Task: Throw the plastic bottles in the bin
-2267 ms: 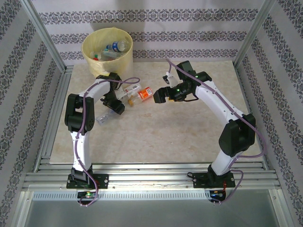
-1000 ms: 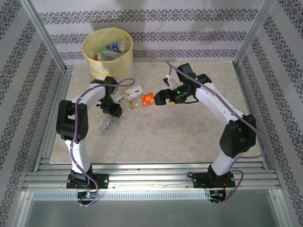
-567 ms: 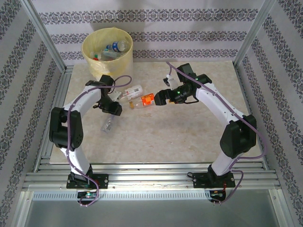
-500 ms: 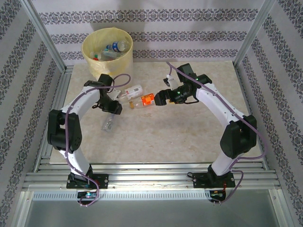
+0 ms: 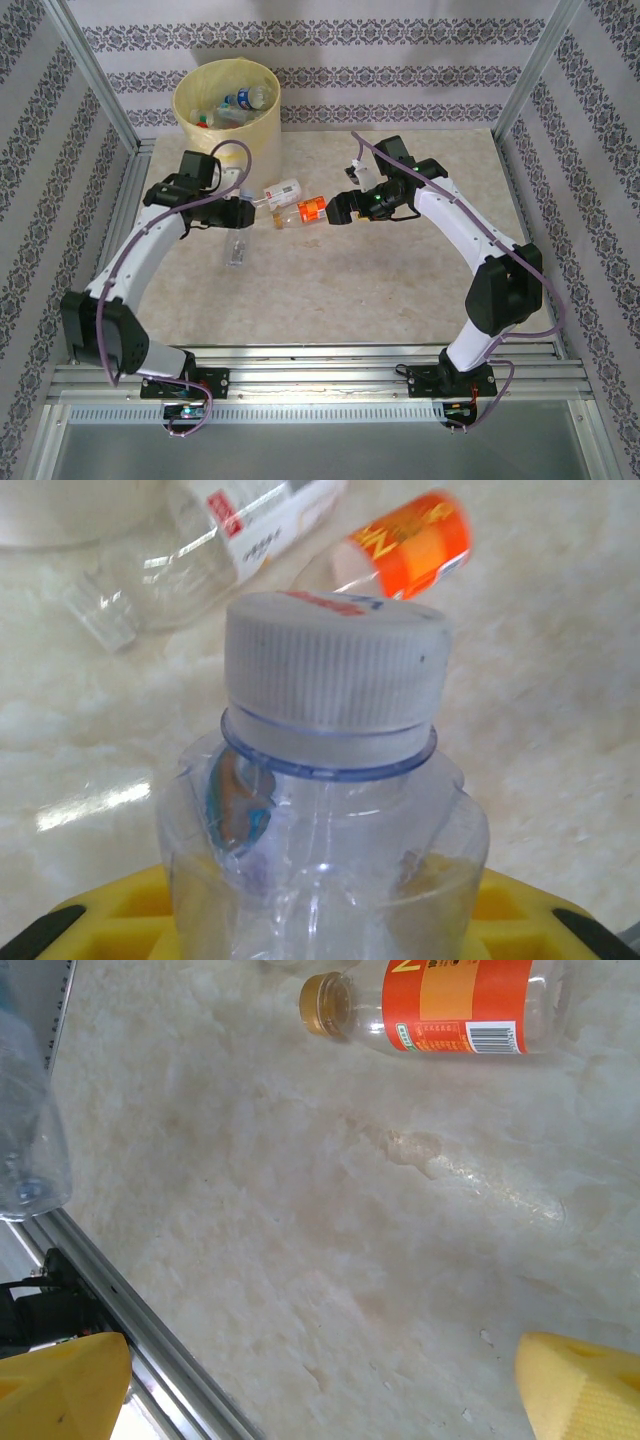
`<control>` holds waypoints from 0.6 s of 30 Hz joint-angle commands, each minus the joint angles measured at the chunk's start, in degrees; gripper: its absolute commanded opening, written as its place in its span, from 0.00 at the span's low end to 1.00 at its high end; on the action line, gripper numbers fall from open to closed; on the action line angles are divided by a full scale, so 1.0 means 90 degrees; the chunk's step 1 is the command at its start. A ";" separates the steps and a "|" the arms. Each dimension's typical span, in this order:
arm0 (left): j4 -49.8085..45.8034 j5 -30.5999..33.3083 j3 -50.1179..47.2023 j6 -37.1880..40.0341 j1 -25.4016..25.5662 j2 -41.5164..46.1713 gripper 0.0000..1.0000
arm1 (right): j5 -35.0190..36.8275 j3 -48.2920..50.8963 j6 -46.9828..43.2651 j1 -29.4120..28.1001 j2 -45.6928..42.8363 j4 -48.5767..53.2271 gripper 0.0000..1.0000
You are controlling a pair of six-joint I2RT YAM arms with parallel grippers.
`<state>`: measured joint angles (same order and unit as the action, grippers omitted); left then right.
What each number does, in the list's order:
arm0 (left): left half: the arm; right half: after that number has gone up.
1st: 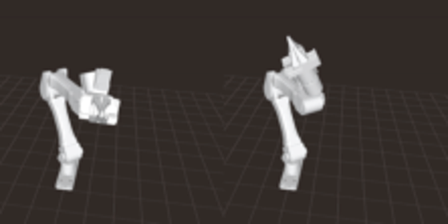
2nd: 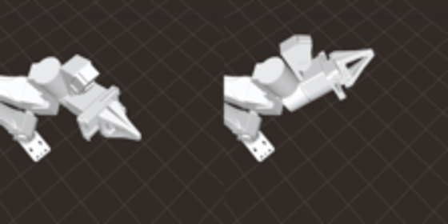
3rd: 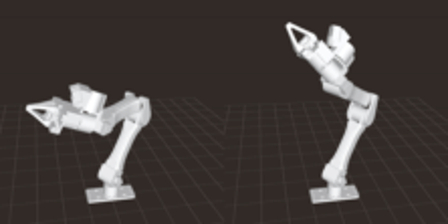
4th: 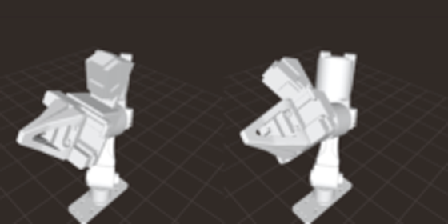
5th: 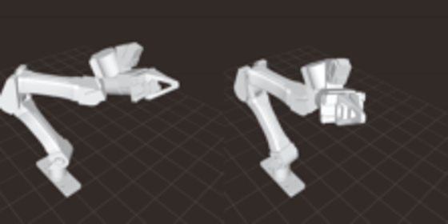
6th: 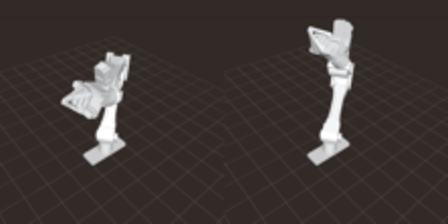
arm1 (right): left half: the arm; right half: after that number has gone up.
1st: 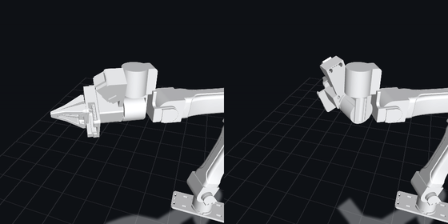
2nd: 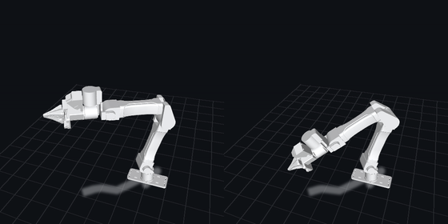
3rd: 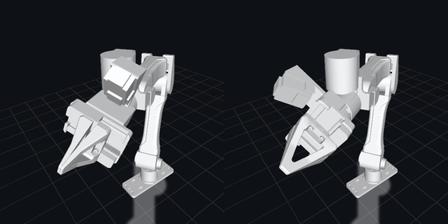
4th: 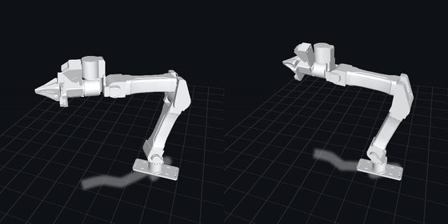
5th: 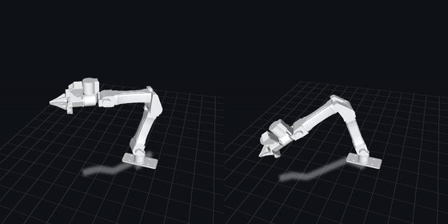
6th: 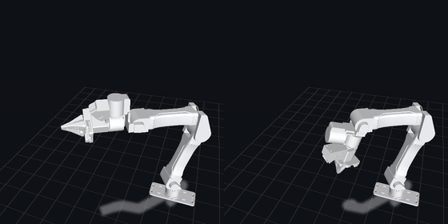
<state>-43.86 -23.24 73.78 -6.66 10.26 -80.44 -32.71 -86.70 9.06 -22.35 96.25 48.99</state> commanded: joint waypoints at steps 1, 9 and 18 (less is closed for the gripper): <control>0.0879 -0.0394 -0.0121 -0.0707 0.0096 0.0575 0.21 | -0.0181 0.0045 -0.0020 0.0002 -0.0139 -0.0093 0.98; 0.1802 -0.0254 0.0115 -0.1312 0.0095 0.1544 0.22 | -0.0226 -0.0265 -0.0018 -0.0010 0.0081 -0.0011 0.98; 0.2584 0.0282 0.0824 -0.1591 0.0094 0.1546 0.22 | -0.0186 -0.0643 -0.0050 -0.0014 0.0302 0.0123 0.98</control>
<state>-26.52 -22.59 77.62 -19.20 10.52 -66.06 -33.17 -90.70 9.04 -22.35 98.06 49.08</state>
